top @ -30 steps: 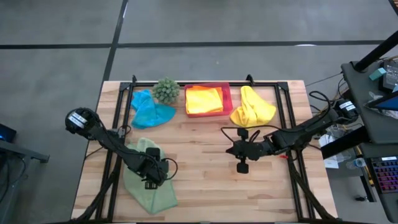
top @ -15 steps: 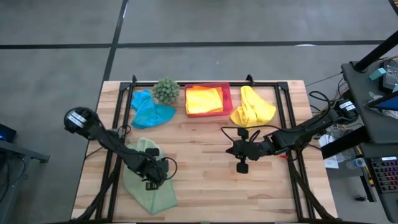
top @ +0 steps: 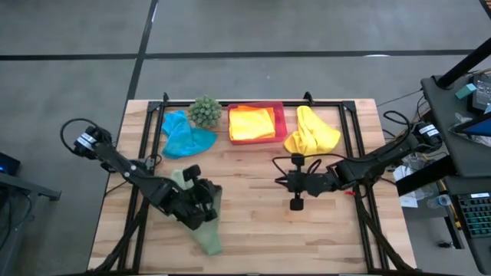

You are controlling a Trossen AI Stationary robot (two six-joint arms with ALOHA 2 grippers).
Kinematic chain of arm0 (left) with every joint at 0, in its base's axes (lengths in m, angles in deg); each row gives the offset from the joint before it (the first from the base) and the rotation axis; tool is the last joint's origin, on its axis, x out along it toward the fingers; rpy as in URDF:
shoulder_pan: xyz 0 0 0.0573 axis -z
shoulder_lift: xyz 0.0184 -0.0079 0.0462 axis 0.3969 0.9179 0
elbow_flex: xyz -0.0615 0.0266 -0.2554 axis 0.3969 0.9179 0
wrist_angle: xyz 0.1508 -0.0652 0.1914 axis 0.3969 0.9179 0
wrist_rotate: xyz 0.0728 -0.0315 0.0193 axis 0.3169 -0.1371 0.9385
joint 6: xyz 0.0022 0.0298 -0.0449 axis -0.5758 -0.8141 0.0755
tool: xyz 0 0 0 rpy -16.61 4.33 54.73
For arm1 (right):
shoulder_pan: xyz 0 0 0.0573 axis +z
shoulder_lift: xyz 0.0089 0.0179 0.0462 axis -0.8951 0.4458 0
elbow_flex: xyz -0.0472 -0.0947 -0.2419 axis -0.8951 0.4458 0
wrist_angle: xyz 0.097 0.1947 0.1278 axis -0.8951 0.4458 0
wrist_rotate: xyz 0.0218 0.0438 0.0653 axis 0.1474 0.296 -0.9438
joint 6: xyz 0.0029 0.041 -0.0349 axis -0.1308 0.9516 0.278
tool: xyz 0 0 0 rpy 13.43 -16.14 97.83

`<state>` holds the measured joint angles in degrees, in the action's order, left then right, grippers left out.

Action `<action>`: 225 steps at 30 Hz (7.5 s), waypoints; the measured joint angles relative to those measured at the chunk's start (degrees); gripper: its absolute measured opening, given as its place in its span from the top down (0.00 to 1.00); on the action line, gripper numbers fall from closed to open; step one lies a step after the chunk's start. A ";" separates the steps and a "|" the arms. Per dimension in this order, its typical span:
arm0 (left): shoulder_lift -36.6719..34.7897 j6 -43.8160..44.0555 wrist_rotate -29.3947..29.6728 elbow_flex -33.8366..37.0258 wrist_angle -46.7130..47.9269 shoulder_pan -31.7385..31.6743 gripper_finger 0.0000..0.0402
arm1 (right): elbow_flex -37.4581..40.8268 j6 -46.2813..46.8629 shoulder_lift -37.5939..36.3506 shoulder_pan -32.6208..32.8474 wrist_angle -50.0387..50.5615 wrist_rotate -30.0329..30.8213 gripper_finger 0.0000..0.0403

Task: Fold microfiber towels
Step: Fold the green microfiber towel

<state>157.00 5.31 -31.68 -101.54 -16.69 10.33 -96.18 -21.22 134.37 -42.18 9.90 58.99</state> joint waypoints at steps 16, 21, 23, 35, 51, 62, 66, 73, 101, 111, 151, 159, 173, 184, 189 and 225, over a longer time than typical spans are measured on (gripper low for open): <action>0.82 -0.11 7.31 -1.61 -13.64 -3.39 1.00 | -0.36 0.98 0.02 0.00 -2.25 -0.02 0.89; 1.03 -0.13 7.25 -1.66 -14.60 -4.11 1.00 | 0.91 1.09 0.39 0.00 -6.73 -0.04 0.74; 1.03 -0.11 7.25 -1.67 -14.72 -4.54 1.00 | 1.66 1.09 0.39 0.00 -9.29 -0.02 0.68; 0.88 -1.97 7.22 -5.25 -15.18 -8.67 1.00 | 6.87 6.79 4.54 0.02 -33.30 -1.00 0.48; 0.75 -15.34 7.27 -6.83 -26.58 -10.88 1.00 | 4.82 17.46 27.72 -4.95 -41.81 0.84 0.47; -0.91 -16.56 6.66 -6.98 -26.85 -10.84 1.00 | 4.54 11.87 27.86 -5.44 -35.49 -2.21 0.93; -2.29 -17.07 2.34 -6.98 -26.48 -10.67 1.00 | 2.64 8.06 19.06 -5.38 -21.94 -2.12 0.97; -6.37 -17.19 -4.91 -6.70 -23.18 -10.62 1.00 | -5.40 -1.21 0.01 -5.52 1.75 -1.97 0.98; -24.92 -40.21 -5.02 -6.04 -16.15 -17.01 1.00 | -45.14 -20.94 1.55 -17.44 43.20 1.52 0.98; -18.11 -32.83 -13.93 -4.19 -15.37 -8.95 1.00 | -40.54 -7.43 1.60 -15.98 49.59 -27.20 0.98; 10.93 -20.25 -39.98 -4.19 -13.53 -12.20 0.77 | -2.89 12.89 1.75 -1.86 19.35 -34.22 0.54; 10.93 -21.10 -32.71 2.97 -23.29 -16.26 0.77 | -2.66 10.93 1.73 -1.88 16.50 -26.19 0.55; 10.96 -13.32 -23.96 19.78 -35.95 -17.02 0.87 | -2.19 8.04 1.73 -1.86 8.58 -22.18 0.54; 10.69 -6.54 -19.52 26.37 -36.57 -18.26 0.99 | -2.13 6.09 1.73 -1.88 4.00 -21.44 0.54; 8.10 -5.99 -18.70 26.97 -30.11 -18.29 0.99 | -2.13 6.08 1.73 -1.88 4.06 -21.37 0.54; 6.67 -6.12 -20.93 24.09 -61.20 -9.27 0.99 | 16.30 2.46 1.77 -5.75 -26.43 -20.04 0.66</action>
<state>163.67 -0.81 -52.61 -77.45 -77.90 1.06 -79.88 -18.76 136.14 -47.93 -16.53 38.95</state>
